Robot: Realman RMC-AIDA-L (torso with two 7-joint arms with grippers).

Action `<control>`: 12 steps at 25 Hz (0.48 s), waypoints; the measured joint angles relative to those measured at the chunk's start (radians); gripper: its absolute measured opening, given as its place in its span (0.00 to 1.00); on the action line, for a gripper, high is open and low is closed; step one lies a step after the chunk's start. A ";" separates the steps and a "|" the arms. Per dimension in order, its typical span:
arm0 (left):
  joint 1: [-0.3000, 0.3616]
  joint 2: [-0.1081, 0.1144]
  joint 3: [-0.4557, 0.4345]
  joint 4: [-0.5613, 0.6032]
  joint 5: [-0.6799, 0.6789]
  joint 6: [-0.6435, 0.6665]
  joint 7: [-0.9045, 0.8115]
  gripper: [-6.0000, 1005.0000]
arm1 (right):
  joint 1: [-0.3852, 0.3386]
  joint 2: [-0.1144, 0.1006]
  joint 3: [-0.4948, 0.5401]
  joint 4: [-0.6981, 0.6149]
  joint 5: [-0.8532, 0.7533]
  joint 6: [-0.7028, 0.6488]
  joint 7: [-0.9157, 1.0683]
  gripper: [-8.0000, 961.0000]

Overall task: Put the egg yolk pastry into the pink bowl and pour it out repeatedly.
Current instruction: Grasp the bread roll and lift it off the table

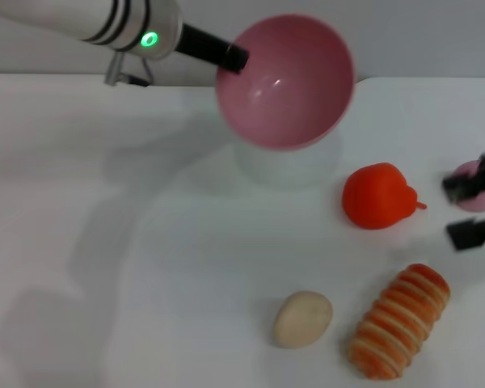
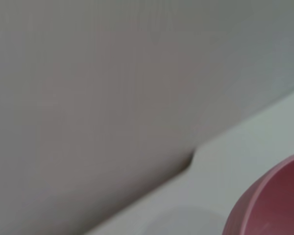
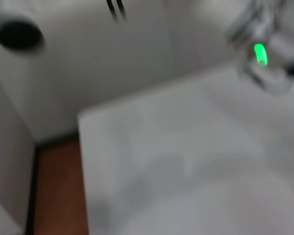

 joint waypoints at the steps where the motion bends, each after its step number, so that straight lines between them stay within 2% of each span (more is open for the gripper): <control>1: -0.001 0.005 -0.011 0.000 0.007 0.027 -0.001 0.04 | 0.015 0.012 -0.027 0.002 -0.064 0.001 -0.006 0.50; 4: 0.000 0.019 -0.030 0.000 0.017 0.108 -0.007 0.04 | 0.059 0.060 -0.085 0.027 -0.253 0.015 -0.044 0.50; 6: 0.003 0.023 -0.039 0.000 0.019 0.135 -0.009 0.04 | 0.077 0.083 -0.137 0.068 -0.343 0.049 -0.071 0.49; 12: 0.018 0.030 -0.051 -0.001 0.021 0.212 -0.011 0.04 | 0.129 0.080 -0.353 0.297 -0.414 0.251 -0.100 0.48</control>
